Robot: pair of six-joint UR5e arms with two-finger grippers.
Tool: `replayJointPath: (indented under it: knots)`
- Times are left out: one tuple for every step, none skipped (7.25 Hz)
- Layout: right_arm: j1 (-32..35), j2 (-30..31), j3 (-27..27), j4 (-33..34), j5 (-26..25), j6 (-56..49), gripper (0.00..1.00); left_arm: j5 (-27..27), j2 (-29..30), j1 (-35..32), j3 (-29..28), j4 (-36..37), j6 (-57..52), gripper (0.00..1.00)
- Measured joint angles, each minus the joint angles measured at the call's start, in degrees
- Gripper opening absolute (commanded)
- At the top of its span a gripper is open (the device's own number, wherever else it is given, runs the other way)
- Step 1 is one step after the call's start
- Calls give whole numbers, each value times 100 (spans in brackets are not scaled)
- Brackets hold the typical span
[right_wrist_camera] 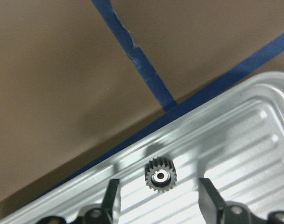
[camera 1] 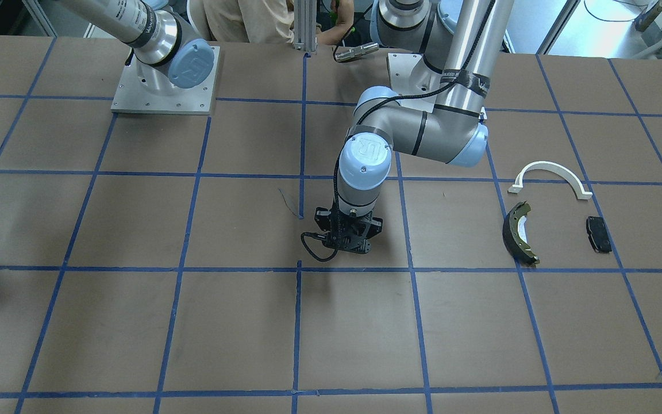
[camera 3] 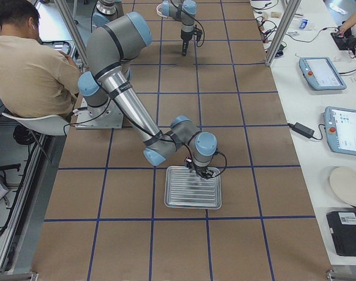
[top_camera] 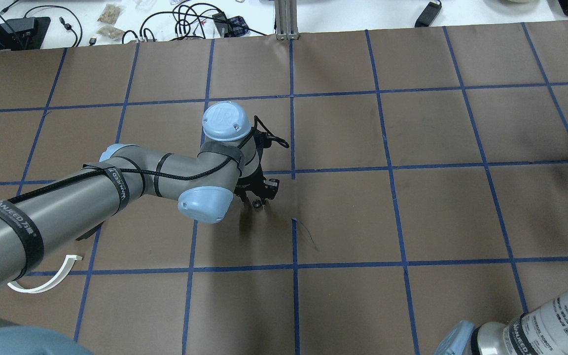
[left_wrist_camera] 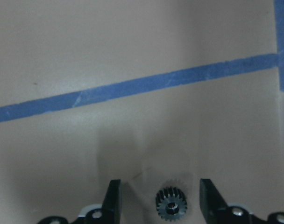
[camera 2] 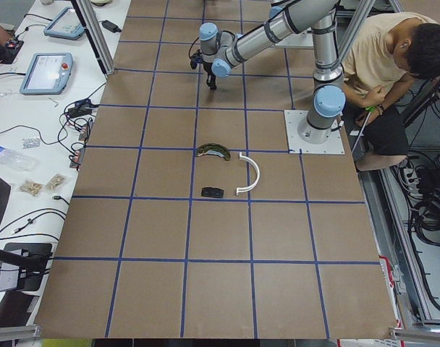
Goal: Place bearing gear from tray to pile
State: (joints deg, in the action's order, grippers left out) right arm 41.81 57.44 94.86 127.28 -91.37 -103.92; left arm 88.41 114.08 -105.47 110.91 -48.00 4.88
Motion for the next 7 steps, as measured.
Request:
replayJointPath:
  knots:
    - [4, 2, 0, -6, 14, 128, 65, 34, 2, 20, -36, -3, -5, 0]
    - [8, 3, 2, -8, 19, 215, 65, 48, -47, 65, -158, -72, -16, 0]
    - [9, 3, 5, -12, 21, 259, 62, 56, -119, 197, -453, -395, -70, 0]
    - [13, 4, 5, -15, 22, 276, 55, 67, -188, 512, -973, -1125, -285, 0]
    - [17, 4, 6, -18, 23, 284, 49, 133, -235, 947, -1536, -1955, -700, 0]
    - [21, 6, 4, -18, 23, 289, 48, 252, -262, 1423, -1906, -2521, -1162, 0]
    - [25, 8, 1, -21, 25, 292, 45, 346, -294, 1958, -2046, -2808, -1645, 0]
